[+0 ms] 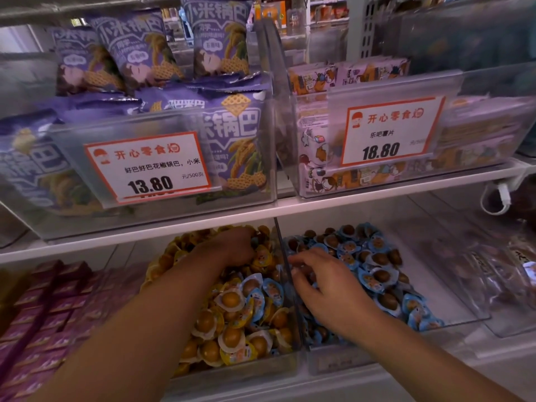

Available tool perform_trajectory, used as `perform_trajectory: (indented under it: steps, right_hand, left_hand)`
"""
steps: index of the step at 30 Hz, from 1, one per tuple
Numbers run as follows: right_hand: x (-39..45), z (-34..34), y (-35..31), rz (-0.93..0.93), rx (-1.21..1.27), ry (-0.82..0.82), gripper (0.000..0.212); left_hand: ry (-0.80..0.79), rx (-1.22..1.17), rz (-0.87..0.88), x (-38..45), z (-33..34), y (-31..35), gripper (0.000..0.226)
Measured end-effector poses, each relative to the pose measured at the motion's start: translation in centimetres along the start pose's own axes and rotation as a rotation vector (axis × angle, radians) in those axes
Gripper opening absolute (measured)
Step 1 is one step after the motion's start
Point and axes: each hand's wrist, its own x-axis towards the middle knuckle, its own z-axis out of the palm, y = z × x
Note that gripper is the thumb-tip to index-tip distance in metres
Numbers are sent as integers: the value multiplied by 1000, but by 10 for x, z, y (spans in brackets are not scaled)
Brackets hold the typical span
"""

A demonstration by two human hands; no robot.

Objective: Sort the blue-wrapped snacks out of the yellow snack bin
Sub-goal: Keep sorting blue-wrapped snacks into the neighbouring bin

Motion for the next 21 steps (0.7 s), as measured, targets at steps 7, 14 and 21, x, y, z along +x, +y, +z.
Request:
perform_trajectory:
  steps: [7,14,21]
  right_hand:
    - [4,-2,-2,7,31,19,23]
    - [0,-14,-37,16,326,267,23]
    - [-19,4,-86,82,461,-11,36]
  left_hand:
    - [222,-357,-45,-32,-5,-15,19]
    - [439,-1295,-32,-139,-5,-2,29]
    - [367,-1611,58,-180,26,7,36]
